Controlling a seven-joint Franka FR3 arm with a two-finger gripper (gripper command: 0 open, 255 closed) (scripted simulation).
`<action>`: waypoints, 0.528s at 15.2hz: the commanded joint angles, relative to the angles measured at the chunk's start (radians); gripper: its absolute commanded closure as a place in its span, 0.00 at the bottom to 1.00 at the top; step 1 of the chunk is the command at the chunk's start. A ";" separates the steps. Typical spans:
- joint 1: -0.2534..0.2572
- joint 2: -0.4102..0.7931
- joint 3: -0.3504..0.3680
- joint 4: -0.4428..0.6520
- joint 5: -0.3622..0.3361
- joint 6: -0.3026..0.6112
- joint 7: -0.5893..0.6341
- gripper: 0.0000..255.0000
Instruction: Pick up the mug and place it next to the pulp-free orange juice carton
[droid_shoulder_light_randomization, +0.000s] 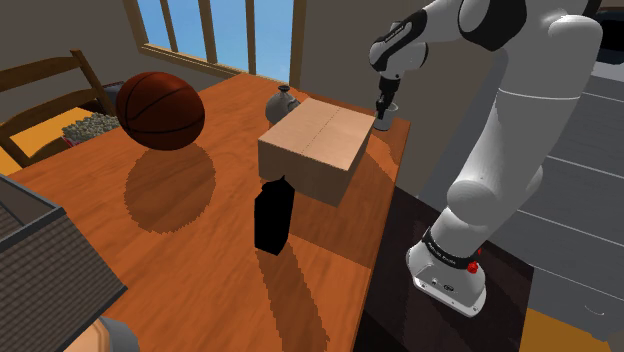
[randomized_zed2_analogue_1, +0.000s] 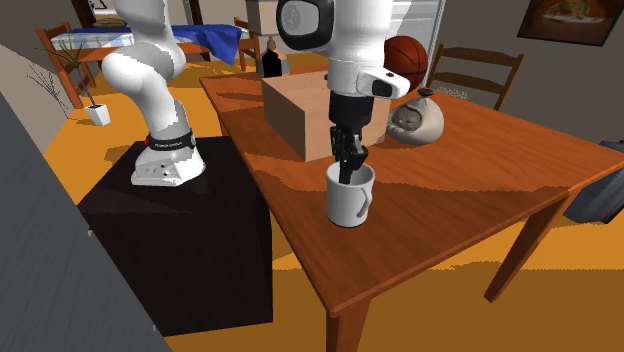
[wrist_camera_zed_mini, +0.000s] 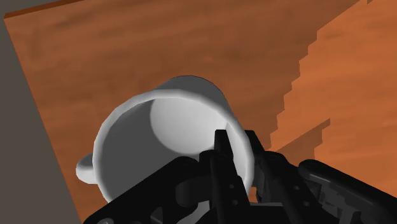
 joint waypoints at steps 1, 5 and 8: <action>0.000 0.000 0.000 0.000 0.000 0.000 0.000 1.00; 0.002 -0.015 -0.002 0.011 -0.008 -0.024 0.004 1.00; 0.006 -0.036 -0.005 0.028 -0.019 -0.060 0.009 1.00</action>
